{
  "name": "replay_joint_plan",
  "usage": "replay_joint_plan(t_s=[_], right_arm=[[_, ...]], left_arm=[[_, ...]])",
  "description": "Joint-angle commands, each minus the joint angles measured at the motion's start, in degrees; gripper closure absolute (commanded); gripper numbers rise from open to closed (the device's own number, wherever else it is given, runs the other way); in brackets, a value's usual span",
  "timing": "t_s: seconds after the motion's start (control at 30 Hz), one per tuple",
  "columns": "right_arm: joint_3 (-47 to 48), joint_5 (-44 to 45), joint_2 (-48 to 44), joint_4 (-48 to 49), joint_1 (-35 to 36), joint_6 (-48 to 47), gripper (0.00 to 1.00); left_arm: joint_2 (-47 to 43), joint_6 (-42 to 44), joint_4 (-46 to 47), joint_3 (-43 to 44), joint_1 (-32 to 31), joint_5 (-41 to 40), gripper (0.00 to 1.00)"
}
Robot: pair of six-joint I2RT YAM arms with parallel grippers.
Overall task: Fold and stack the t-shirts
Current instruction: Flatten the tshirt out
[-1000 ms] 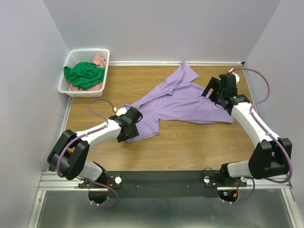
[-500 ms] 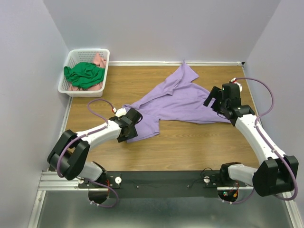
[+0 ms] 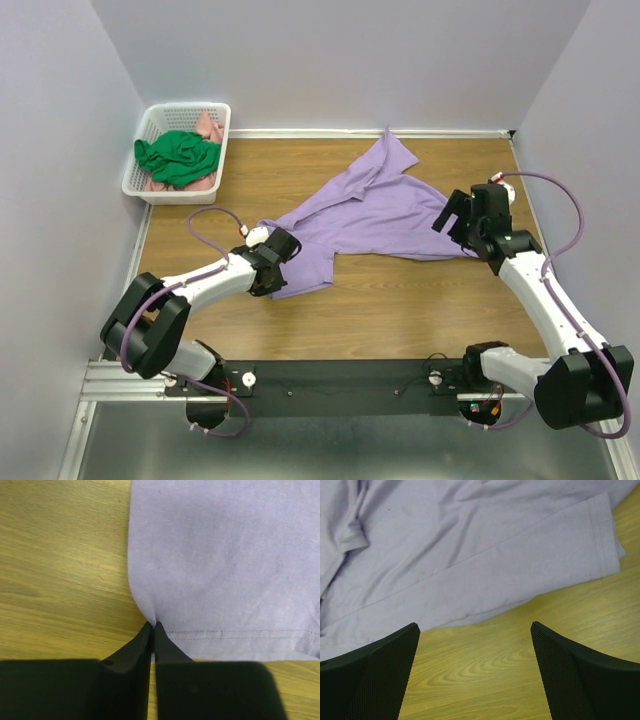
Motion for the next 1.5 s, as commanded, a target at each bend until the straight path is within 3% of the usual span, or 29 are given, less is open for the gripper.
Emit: replay_joint_plan(t_s=[0.0, 0.2, 0.37, 0.57, 1.03, 1.23, 1.47], right_arm=[[-1.7, 6.3, -0.5, -2.6, -0.2, 0.6, 0.00], [-2.7, 17.1, 2.7, -5.7, -5.2, 1.9, 0.00], [-3.6, 6.0, 8.4, -3.8, -20.2, 3.1, 0.02], [-4.9, -1.3, 12.4, 2.4, -27.5, 5.6, 0.16], [-14.9, -11.5, 17.9, 18.7, -30.0, 12.2, 0.33], [-15.2, -12.0, 18.5, 21.8, -30.1, 12.1, 0.35], [-13.7, -12.1, 19.6, 22.4, -30.2, 12.3, 0.49]], left_arm=[[1.2, 0.0, -0.4, -2.3, -0.6, 1.6, 1.00], [-3.2, 2.9, -1.6, 1.0, -0.6, 0.7, 1.00], [-6.9, 5.6, -1.8, 2.5, -0.5, -1.1, 1.00], [-8.7, 10.4, 1.0, 2.3, -0.3, 0.8, 1.00], [-9.0, 14.6, 1.4, 3.2, 0.0, -0.5, 1.00], [-9.0, 14.8, 1.4, 2.8, 0.1, -0.2, 1.00], [-9.3, 14.7, 1.2, 2.5, 0.0, -0.2, 1.00]])
